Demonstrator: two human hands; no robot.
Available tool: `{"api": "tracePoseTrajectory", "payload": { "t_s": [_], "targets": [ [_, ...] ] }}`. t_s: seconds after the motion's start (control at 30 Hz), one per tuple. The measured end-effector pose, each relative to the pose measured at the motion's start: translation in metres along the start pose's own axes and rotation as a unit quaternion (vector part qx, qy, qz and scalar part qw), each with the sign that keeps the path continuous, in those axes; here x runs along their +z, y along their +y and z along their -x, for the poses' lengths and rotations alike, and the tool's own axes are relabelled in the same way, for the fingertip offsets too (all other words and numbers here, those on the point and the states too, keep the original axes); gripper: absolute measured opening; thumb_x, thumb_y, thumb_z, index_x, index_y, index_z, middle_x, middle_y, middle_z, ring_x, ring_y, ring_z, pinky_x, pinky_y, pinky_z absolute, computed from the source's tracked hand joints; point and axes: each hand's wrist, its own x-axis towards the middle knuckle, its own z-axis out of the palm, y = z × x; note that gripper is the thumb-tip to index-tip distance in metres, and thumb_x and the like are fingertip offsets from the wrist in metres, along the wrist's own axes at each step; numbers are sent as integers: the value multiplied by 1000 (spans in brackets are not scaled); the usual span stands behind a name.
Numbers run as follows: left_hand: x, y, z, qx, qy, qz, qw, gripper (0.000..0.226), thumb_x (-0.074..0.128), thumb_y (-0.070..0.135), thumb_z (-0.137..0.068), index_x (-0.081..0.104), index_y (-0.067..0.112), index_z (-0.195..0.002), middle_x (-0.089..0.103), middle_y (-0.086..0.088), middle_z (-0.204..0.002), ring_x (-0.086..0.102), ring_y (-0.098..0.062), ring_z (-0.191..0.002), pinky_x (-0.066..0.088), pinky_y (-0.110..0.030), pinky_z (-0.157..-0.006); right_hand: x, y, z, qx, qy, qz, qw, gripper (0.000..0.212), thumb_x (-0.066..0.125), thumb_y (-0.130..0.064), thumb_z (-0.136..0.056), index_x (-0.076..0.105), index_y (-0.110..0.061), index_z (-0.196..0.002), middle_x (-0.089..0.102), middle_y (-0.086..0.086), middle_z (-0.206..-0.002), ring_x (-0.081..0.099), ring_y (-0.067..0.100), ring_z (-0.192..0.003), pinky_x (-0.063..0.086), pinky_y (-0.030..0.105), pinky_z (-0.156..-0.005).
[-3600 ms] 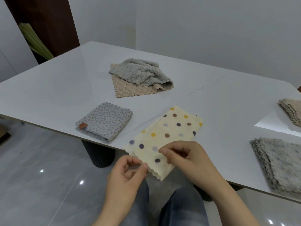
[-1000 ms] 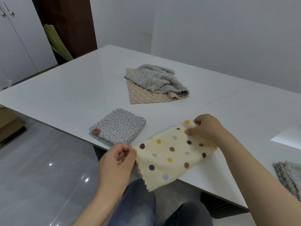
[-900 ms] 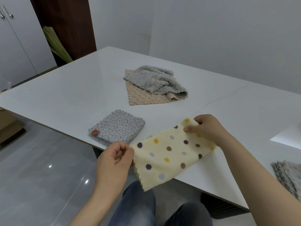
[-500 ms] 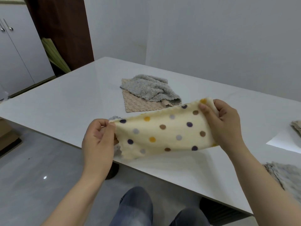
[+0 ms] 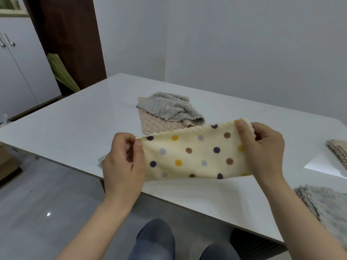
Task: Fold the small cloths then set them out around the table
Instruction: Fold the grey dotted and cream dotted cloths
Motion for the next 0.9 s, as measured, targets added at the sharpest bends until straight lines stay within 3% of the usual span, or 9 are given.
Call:
{"api": "tracePoseTrajectory", "payload": {
  "t_s": [0.1, 0.17, 0.3, 0.37, 0.43, 0.53, 0.63, 0.77, 0.9],
  "targets": [
    [0, 14, 4, -24, -7, 47, 999, 10, 48, 26, -90, 49, 19, -83, 57, 12, -73, 56, 6, -70, 39, -3, -59, -1, -12, 10, -20, 4, -6, 1000, 51, 62, -25, -92, 39, 7, -60, 30, 11, -55, 26, 11, -52, 20, 24, -48],
    [1, 22, 6, -67, -16, 84, 994, 13, 51, 22, -94, 52, 19, -82, 57, 8, -69, 55, 2, -62, 41, -8, -56, 0, -20, 18, -41, 1, -9, 999, 53, 62, -26, -92, 33, 2, -57, 25, 6, -54, 23, 11, -52, 18, 26, -49],
    [5, 30, 7, -122, -56, 119, 984, 15, 50, 23, -95, 53, 22, -81, 54, 5, -61, 49, -10, -55, 49, -43, -60, 3, -31, 34, -60, -20, -38, 997, 48, 62, -28, -89, 39, 0, -58, 28, 3, -51, 26, 10, -51, 21, 26, -48],
    [8, 33, 8, -128, -72, 132, 980, 16, 50, 23, -95, 52, 23, -79, 54, 2, -61, 52, -17, -57, 51, -50, -61, 7, -37, 42, -48, -49, -68, 995, 40, 62, -29, -87, 49, -3, -60, 41, 12, -52, 34, 15, -50, 28, 28, -47],
    [11, 34, 11, -139, -88, 144, 976, 15, 51, 25, -94, 53, 25, -79, 59, -1, -64, 58, -24, -61, 53, -52, -63, 12, -41, 50, -29, -86, -99, 991, 28, 63, -30, -86, 58, -11, -64, 54, 15, -57, 46, 29, -52, 37, 34, -46],
    [16, 35, 15, -162, -126, 169, 964, 14, 53, 24, -94, 55, 23, -80, 63, 5, -66, 64, -18, -65, 57, -44, -63, 19, -46, 60, 5, -141, -136, 981, 16, 65, -26, -88, 65, -18, -74, 60, 21, -61, 56, 37, -55, 48, 41, -46],
    [17, 39, 17, -172, -152, 199, 953, 13, 55, 19, -93, 58, 16, -81, 65, 5, -67, 64, -10, -61, 54, -27, -57, 21, -48, 64, 37, -203, -158, 966, 1, 66, -20, -89, 65, -21, -89, 63, 11, -57, 57, 25, -44, 48, 25, -44],
    [14, 41, 17, -175, -164, 202, 950, 12, 58, 19, -91, 60, 13, -80, 62, 10, -64, 58, -5, -56, 55, -28, -59, 16, -46, 63, 81, -312, -199, 925, 28, 51, -32, -93, 58, -28, -119, 71, 6, -81, 66, 27, -57, 52, 27, -52],
    [11, 40, 16, -193, -184, 214, 940, 10, 60, 20, -89, 63, 14, -82, 69, 0, -74, 68, -16, -68, 58, -40, -68, 14, -42, 57, 52, -360, -176, 915, 34, 46, -6, -98, 60, -28, -119, 67, 2, -79, 67, 25, -61, 54, 27, -58]
  ]
}}
